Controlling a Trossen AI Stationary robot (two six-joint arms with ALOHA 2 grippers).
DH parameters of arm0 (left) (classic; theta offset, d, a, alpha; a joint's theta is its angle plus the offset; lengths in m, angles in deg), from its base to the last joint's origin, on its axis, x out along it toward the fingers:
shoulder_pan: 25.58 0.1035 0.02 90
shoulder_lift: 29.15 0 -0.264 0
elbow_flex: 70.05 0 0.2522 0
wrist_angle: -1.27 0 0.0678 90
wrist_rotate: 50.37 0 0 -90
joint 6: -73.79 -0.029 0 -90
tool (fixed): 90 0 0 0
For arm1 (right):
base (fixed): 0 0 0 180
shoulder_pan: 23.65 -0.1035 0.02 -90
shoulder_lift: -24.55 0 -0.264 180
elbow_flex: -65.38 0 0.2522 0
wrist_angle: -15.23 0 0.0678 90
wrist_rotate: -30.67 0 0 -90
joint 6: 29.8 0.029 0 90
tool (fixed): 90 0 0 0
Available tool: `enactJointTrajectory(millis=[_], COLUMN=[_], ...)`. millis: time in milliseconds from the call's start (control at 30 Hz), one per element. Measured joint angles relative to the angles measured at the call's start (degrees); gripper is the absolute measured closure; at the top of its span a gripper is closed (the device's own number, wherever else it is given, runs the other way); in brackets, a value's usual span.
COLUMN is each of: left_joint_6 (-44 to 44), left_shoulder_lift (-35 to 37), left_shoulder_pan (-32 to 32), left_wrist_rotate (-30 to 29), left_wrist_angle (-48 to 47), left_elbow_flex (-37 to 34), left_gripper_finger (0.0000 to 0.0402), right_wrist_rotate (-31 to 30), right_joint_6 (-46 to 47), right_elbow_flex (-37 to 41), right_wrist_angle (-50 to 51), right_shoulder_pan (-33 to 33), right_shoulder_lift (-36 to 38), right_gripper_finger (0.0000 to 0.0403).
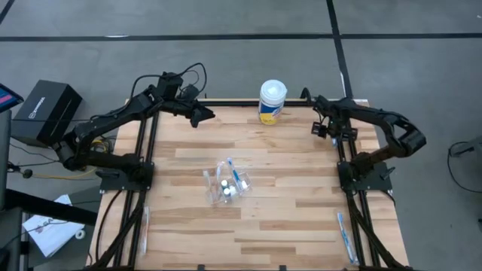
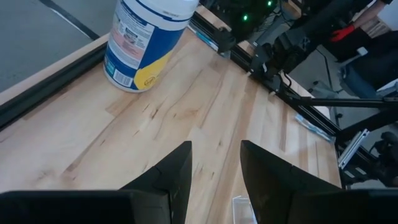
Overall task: Pick & Place toothbrushing station
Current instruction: Put the top blue toothbrush into the transparent organizer
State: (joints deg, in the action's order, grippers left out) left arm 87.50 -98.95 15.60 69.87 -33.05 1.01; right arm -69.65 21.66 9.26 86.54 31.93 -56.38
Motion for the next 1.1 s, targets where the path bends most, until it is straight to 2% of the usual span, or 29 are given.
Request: enactJointTrajectory(millis=[267, 600, 700, 833, 1100], left_joint_6=[0.20, 0.66, 0.68, 0.68, 1.48], left_shoulder_lift=[0.02, 0.02, 0.00, 0.00, 0.02], left_shoulder_pan=[0.05, 0.05, 0.05, 0.05, 0.05], left_wrist_rotate=[-0.04, -0.20, -0.17, -0.17, -0.15], left_wrist_angle=[-0.01, 0.02, -0.01, -0.02, -0.36], left_elbow_flex=[0.00, 0.00, 0.00, 0.00, 0.00], left_gripper_finger=[0.0271, 0.0271, 0.0271, 0.0271, 0.0271], right_wrist_rotate=[1.78, 1.39, 0.87, 1.04, 0.40], right_joint_6=[2.93, 1.95, 1.96, 2.44, 2.85], right_elbow_flex=[5.22, 6.15, 6.42, 7.54, 7.88], right_wrist_angle=[-7.28, -6.98, -7.19, -8.20, -10.09], right_shoulder_pan=[-1.63, -1.45, -1.47, -1.66, -2.77], right_shoulder_lift=[-0.94, -0.17, -0.16, -0.04, -0.08], right_gripper_finger=[0.0138, 0.0138, 0.0150, 0.0207, 0.0376])
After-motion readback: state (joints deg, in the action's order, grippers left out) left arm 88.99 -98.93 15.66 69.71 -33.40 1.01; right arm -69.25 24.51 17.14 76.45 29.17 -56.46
